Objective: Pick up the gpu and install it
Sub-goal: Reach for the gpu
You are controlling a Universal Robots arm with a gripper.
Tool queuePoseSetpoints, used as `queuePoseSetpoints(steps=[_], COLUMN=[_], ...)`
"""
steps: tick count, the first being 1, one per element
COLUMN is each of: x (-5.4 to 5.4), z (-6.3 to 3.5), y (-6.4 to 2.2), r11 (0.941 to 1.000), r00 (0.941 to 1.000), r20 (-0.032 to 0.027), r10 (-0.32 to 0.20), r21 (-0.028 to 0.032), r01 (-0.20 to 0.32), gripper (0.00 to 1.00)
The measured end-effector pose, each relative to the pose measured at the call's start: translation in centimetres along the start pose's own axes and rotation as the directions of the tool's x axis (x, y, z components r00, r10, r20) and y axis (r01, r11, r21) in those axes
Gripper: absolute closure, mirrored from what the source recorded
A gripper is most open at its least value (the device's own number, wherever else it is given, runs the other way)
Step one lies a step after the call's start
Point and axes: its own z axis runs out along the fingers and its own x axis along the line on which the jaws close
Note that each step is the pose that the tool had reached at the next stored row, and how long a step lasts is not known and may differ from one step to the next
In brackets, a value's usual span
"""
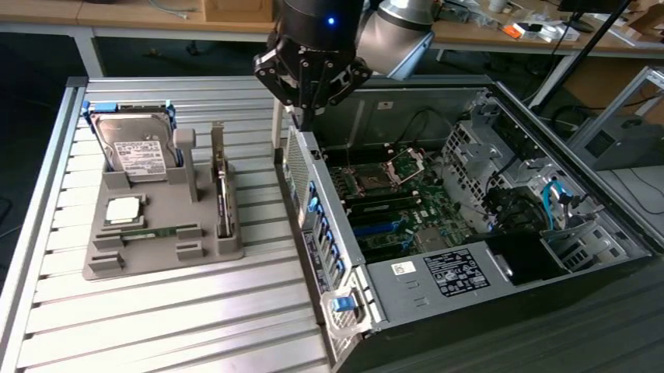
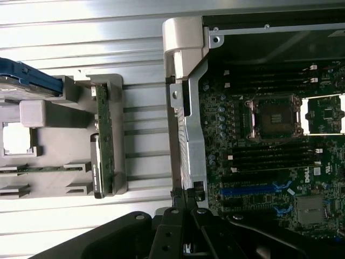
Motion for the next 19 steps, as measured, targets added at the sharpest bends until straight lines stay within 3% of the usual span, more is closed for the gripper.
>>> queuePoseSetpoints(steps=[19], x=[0.86], z=[-0.02], y=[-0.07], r11=[1.0], r00=[1.0], r20=[0.0], r10=[0.0], r21=[0.0], r01=[0.0], gripper=[0.89])
